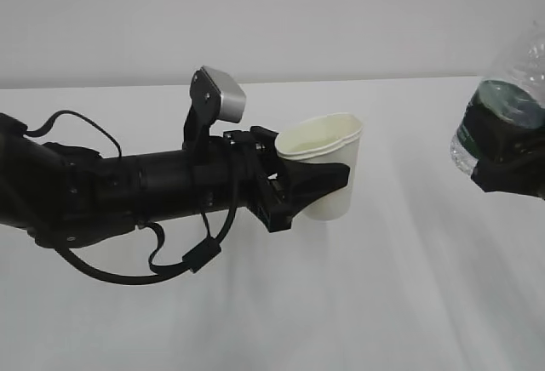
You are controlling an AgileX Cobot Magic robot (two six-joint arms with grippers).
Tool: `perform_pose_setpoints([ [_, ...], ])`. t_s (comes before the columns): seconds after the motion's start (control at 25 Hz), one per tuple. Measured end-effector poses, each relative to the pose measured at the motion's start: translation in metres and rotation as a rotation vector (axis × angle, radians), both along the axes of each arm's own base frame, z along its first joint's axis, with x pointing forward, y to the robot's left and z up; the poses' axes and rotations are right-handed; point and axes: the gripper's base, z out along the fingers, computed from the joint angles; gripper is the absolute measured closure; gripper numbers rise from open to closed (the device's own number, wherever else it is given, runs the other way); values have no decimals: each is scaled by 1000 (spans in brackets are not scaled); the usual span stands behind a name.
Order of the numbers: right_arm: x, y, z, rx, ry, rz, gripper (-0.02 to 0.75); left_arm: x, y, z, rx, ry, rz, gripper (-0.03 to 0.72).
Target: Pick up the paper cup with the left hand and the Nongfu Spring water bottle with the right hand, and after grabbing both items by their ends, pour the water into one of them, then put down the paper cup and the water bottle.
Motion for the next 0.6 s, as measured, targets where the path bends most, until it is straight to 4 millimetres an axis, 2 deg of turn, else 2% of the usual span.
perform_pose_setpoints([
  [0.32, 18, 2, -19, -8, 67, 0, 316, 12, 17, -1, 18, -11, 29, 270],
  [0.6, 29, 4, -38, -14, 128, 0, 316, 14, 19, -1, 20, -12, 34, 270],
])
